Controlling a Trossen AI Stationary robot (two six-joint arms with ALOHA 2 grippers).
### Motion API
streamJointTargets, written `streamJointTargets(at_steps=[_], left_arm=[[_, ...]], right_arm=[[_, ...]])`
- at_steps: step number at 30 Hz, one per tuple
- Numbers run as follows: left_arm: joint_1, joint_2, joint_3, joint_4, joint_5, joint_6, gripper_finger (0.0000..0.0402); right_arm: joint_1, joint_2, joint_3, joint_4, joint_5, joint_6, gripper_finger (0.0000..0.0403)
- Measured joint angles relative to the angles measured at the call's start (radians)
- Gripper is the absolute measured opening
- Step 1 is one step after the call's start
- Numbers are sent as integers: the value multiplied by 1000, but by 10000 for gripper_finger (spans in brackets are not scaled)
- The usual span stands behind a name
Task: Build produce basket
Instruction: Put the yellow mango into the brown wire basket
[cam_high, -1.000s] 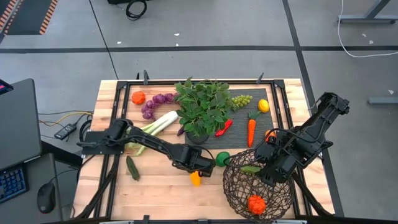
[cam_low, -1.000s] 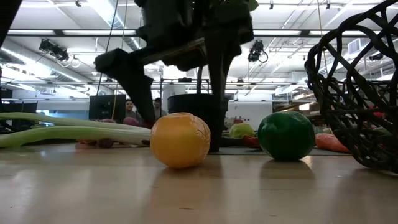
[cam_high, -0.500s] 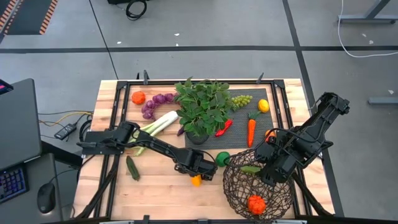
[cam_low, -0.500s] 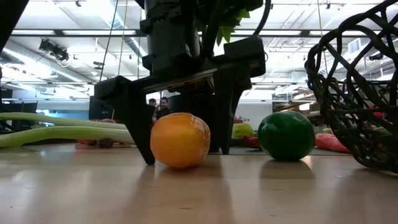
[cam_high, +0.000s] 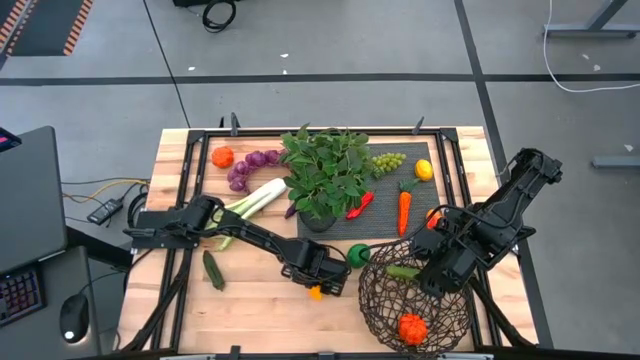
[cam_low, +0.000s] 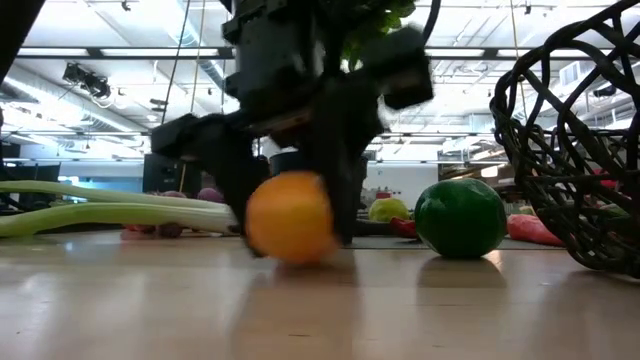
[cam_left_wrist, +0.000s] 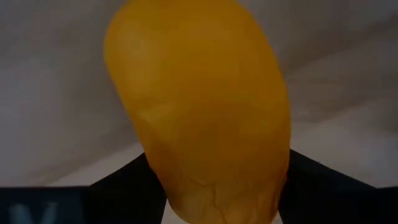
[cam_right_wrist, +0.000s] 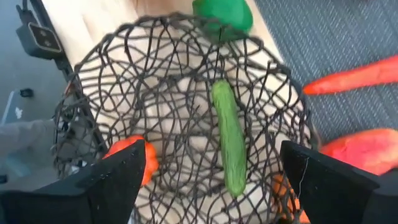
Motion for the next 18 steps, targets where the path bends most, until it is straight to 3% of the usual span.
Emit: streamJointTargets(at_steps=[6, 11, 18], left_arm=[[1, -63, 2, 56, -2, 56, 231], [-2, -119, 2, 138, -12, 70, 267], [1, -148, 2, 499, -65, 57, 245]], right_arm=[[-1, -35, 0, 0, -42, 44, 368], [-1, -79, 0, 3, -89, 150, 368], [-1, -125, 0, 2, -95, 217, 368]])
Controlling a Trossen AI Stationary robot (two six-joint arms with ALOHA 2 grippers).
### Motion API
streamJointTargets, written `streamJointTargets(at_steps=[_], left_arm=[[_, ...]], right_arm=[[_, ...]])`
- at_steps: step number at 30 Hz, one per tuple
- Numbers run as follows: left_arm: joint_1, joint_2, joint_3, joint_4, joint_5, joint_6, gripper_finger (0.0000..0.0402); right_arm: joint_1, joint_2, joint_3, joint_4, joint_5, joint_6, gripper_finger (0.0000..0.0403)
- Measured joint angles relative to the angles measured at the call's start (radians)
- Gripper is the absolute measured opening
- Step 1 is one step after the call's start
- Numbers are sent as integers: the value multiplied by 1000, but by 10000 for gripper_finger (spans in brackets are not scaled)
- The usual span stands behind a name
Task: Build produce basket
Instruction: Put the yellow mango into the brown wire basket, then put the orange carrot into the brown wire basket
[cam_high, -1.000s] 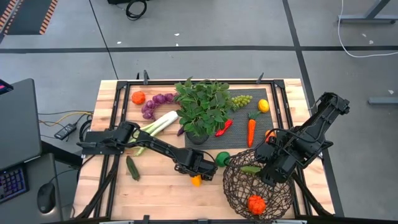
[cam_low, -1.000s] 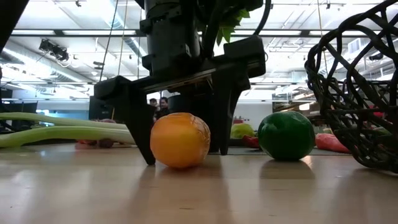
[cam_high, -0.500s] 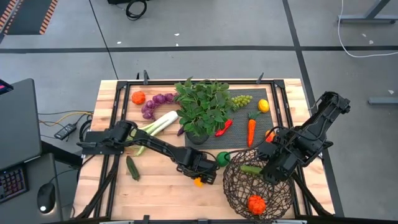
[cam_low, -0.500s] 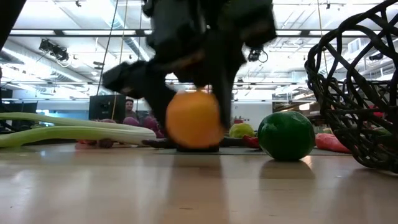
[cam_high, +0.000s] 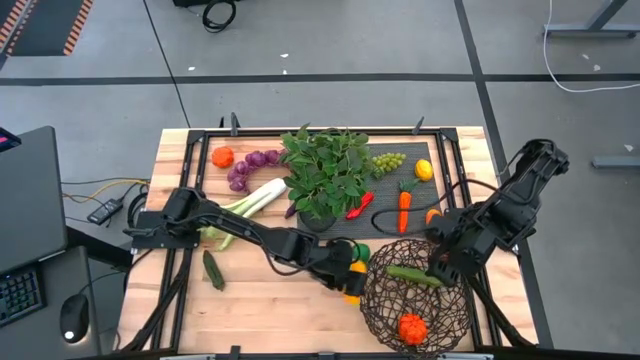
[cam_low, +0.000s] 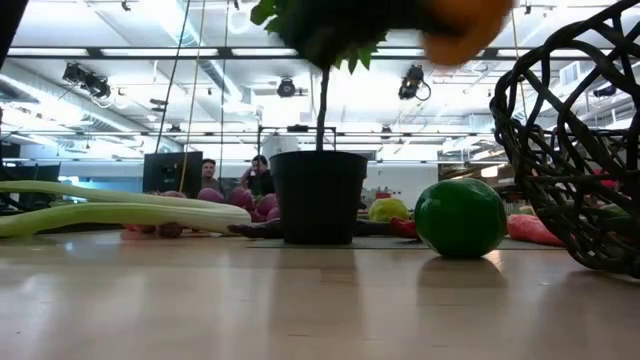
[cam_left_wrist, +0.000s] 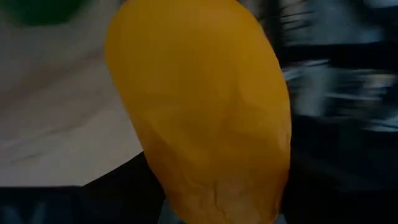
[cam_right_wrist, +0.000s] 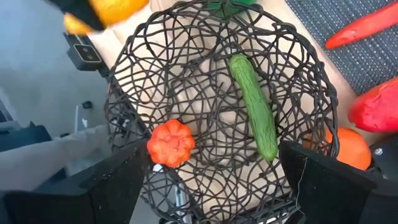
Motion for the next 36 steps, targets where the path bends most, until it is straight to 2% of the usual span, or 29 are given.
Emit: streamJointTargets(at_steps=[4, 7, 12, 21, 25, 30, 33, 36], left_arm=[[-4, 0, 1, 161, -81, -10, 241], [-9, 2, 0, 161, -157, 35, 252], [-8, 2, 0, 164, -178, 125, 266], [-7, 2, 0, 190, -290, 372, 296], [1, 2, 0, 200, -289, 422, 315], [10, 2, 0, 210, -280, 429, 318], [18, 1, 0, 200, -203, 458, 318], [34, 1, 0, 195, -62, 422, 318]], right_arm=[[0, -9, 0, 0, 0, 24, 368], [1, -10, 0, 1, 0, 27, 368], [1, -10, 0, 2, 0, 26, 368], [1, -10, 0, 4, 3, 61, 368], [1, -10, 0, 21, 5, 79, 368], [1, -10, 0, 26, 18, 79, 368], [1, -8, 0, 26, 63, 78, 368], [0, 1, 0, 26, 101, 60, 368]])
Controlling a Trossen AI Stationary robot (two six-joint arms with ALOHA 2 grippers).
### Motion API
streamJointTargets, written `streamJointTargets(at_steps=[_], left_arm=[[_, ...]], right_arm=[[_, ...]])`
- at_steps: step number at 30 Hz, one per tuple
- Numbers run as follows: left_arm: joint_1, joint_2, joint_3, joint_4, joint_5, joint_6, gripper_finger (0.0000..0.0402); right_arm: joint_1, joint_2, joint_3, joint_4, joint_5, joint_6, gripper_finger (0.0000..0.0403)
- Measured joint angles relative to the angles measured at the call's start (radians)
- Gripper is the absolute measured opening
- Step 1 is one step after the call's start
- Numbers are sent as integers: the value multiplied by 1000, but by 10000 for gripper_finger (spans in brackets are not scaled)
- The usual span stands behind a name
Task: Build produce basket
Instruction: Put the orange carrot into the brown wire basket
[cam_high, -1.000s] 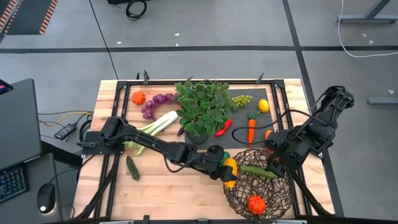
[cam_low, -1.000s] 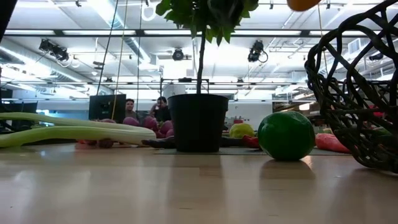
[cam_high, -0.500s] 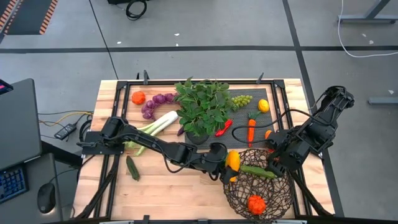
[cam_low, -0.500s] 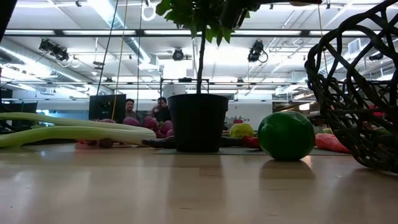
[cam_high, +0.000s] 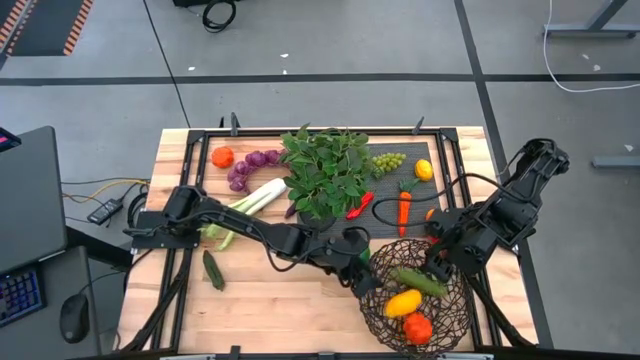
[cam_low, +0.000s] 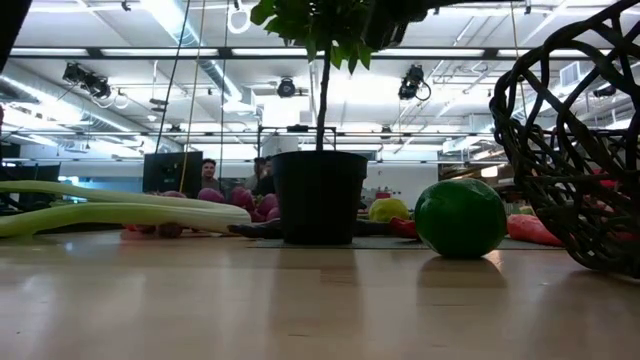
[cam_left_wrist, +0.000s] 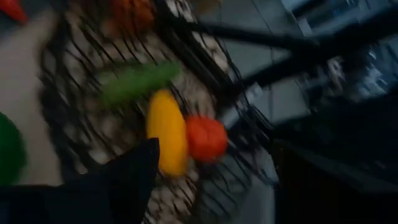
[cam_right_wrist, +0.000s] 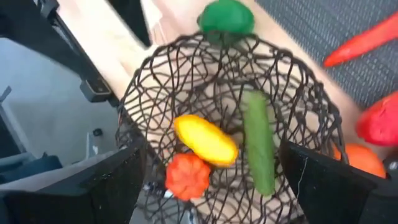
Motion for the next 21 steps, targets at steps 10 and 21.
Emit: streamJointTargets(at_steps=[10, 21], left_arm=[[1, -57, -1, -83, 220, -61, 291], [-48, -214, 0, -559, 94, -75, 266]], right_arm=[[-94, 51, 0, -47, 34, -102, 368], [-291, 101, -41, -127, 24, -63, 366]])
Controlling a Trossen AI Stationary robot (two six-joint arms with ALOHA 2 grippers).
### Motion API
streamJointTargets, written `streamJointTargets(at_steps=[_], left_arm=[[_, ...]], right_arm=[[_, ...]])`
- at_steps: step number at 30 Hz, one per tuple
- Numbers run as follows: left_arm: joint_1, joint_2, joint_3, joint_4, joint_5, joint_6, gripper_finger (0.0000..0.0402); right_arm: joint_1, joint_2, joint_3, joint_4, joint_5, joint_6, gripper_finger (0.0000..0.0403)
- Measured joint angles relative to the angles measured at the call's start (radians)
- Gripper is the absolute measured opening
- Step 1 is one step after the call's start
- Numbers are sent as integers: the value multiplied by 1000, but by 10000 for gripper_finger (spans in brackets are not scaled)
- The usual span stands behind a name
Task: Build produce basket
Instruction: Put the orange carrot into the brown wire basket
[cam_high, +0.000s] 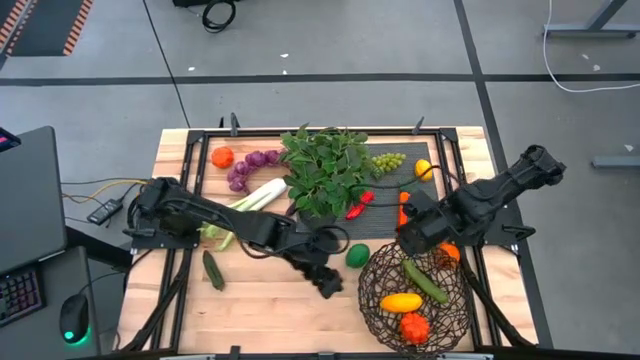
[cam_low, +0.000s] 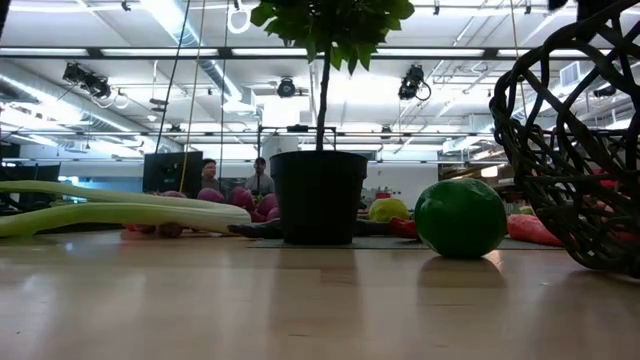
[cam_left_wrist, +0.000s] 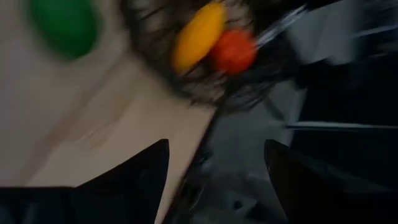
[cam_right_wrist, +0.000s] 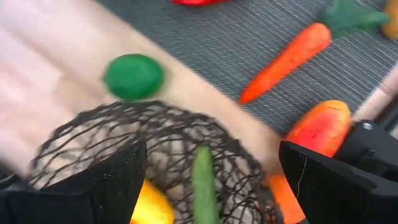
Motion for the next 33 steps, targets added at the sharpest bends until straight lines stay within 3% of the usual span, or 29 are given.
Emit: streamJointTargets(at_steps=[5, 10, 22, 33], left_arm=[[-30, -76, 0, -195, -45, -3, 256], [-70, -159, 0, -254, -107, -13, 247], [-137, -310, 0, -260, -226, -31, 233], [-104, -309, 0, -259, -235, 10, 233]], right_arm=[[-106, 5, -123, 50, -66, -50, 359], [-204, 5, -230, 139, -123, -117, 352], [-417, 5, -362, 233, -140, -181, 348], [-550, 5, -553, 445, -171, -303, 348]])
